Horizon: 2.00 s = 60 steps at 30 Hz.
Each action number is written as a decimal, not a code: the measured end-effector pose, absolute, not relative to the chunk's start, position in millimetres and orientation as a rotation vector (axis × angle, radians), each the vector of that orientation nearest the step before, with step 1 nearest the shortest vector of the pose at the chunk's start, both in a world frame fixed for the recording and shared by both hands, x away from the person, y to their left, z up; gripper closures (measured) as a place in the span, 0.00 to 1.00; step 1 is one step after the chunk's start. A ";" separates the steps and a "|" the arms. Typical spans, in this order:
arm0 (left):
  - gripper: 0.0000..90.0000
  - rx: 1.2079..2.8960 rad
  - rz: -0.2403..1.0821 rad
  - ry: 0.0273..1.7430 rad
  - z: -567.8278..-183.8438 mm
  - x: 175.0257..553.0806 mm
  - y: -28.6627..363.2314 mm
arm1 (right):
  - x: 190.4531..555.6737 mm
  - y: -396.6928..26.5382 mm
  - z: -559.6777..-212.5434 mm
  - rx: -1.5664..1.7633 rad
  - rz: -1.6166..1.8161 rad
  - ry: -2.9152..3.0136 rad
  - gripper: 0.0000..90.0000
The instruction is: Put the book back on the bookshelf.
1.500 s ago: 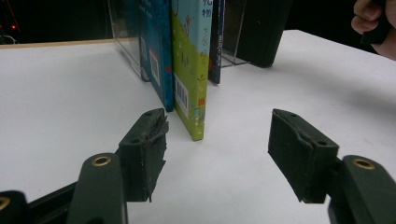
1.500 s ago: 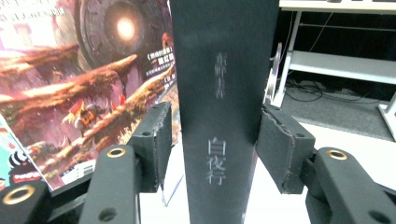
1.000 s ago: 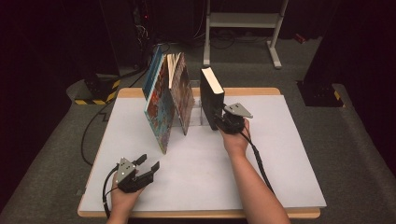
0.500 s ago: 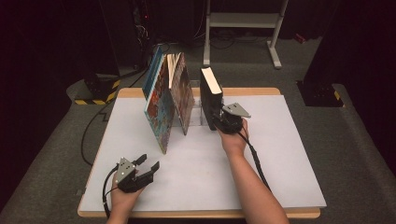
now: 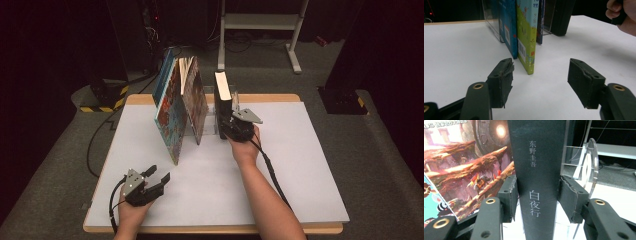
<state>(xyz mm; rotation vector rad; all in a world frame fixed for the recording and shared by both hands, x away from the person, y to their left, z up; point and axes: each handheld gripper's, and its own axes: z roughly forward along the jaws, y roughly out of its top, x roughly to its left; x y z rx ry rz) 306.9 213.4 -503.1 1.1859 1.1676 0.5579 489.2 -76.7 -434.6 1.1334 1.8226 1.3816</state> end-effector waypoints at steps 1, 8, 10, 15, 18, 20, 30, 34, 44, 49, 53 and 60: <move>0.41 1.188 0.558 1.167 -503.2 307.0 213.4 | 489.6 -76.1 -434.7 1.133 1.382 1.822 0.56; 0.41 1.186 0.557 1.168 -503.3 307.2 213.2 | 492.0 -74.9 -435.5 1.136 1.392 1.816 0.56; 0.41 1.186 0.556 1.169 -503.5 307.3 213.2 | 492.6 -74.8 -435.8 1.136 1.393 1.813 0.56; 0.41 1.191 0.557 1.168 -503.9 307.5 213.3 | 494.5 -73.3 -435.1 1.143 1.389 1.815 0.56; 0.41 1.189 0.557 1.168 -503.8 307.5 213.4 | 496.0 -72.0 -434.9 1.145 1.389 1.815 0.56; 0.41 1.185 0.555 1.170 -503.7 307.5 213.3 | 496.8 -71.2 -434.9 1.148 1.389 1.814 0.56; 0.41 1.190 0.557 1.168 -503.9 307.5 213.4 | 500.5 -69.2 -434.8 1.153 1.386 1.812 0.56; 0.41 1.189 0.556 1.167 -503.6 307.3 213.2 | 501.7 -68.0 -434.7 1.154 1.383 1.809 0.56; 0.41 1.187 0.558 1.168 -503.3 307.0 213.9 | 504.0 -65.4 -435.4 1.155 1.379 1.796 0.56; 0.41 1.180 0.554 1.169 -503.2 307.1 213.3 | 505.0 -65.2 -435.9 1.153 1.380 1.792 0.56; 0.41 1.180 0.551 1.169 -503.5 306.7 211.5 | 505.5 -64.9 -436.3 1.151 1.382 1.791 0.56; 0.41 1.192 0.557 1.167 -503.6 306.7 212.6 | 505.7 -64.5 -436.8 1.147 1.381 1.788 0.55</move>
